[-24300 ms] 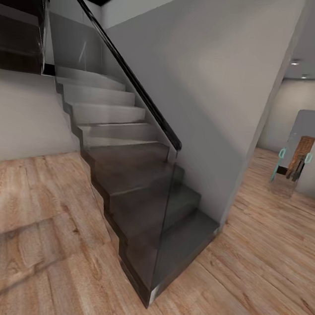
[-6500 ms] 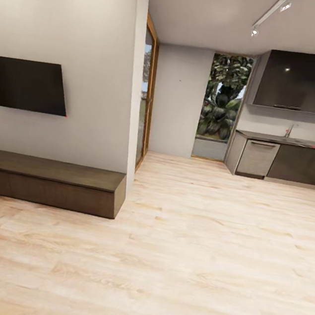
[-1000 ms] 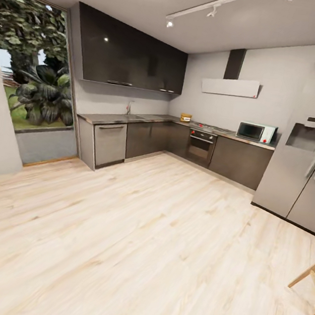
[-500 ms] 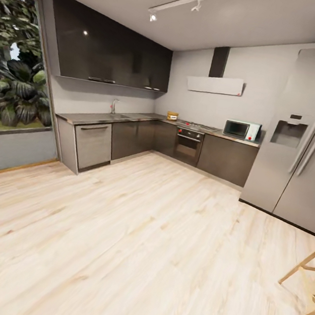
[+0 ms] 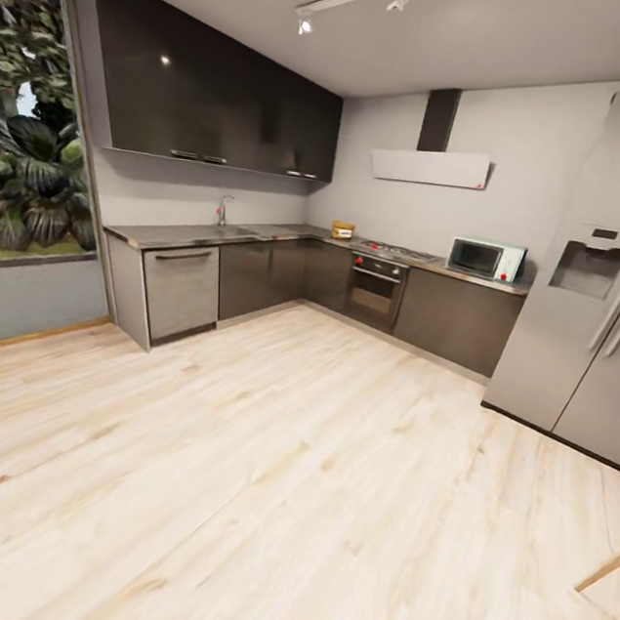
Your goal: In the kitchen, take the popcorn bag from the countertop, put it into the microwave, and heat it until the popcorn is cooked so the cooked popcorn ends up inside the bag.
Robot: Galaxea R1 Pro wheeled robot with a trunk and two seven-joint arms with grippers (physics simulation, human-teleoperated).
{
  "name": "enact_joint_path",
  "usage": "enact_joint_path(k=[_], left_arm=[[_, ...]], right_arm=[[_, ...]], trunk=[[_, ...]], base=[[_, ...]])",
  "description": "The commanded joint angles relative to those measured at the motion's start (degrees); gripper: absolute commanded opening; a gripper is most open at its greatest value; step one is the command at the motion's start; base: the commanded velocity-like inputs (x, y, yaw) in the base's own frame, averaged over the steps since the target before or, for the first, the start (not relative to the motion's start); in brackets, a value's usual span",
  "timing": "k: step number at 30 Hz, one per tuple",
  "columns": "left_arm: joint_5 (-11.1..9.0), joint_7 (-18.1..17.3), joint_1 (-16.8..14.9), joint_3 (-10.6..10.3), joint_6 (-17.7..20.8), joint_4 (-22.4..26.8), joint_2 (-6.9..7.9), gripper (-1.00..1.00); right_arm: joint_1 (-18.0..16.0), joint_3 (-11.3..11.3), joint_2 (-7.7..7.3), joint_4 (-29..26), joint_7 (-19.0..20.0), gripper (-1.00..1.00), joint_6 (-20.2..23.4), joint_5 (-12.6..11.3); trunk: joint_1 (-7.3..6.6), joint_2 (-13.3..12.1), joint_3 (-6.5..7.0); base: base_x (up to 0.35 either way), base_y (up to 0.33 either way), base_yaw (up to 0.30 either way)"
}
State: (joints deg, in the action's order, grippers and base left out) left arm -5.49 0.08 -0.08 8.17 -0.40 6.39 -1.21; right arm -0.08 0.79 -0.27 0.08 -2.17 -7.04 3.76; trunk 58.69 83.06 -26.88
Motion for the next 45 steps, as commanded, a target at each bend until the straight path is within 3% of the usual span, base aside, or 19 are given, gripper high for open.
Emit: enact_joint_path(k=[1,45], left_arm=[[-0.58,0.01,-0.01,0.1,-0.04,0.02,-0.02,1.0],[-0.58,0.01,-0.01,0.26,-0.68,0.02,-0.02,1.0]], right_arm=[[-0.01,0.09,0.0,0.01,-0.2,1.0,-0.16,0.39],[-0.01,0.17,-0.08,0.01,-0.29,1.0,-0.26,0.1]], trunk=[[0.03,0.02,-0.05],[0.03,0.02,-0.05]], base=[[0.321,0.093,0.0],[0.324,0.008,0.0]])
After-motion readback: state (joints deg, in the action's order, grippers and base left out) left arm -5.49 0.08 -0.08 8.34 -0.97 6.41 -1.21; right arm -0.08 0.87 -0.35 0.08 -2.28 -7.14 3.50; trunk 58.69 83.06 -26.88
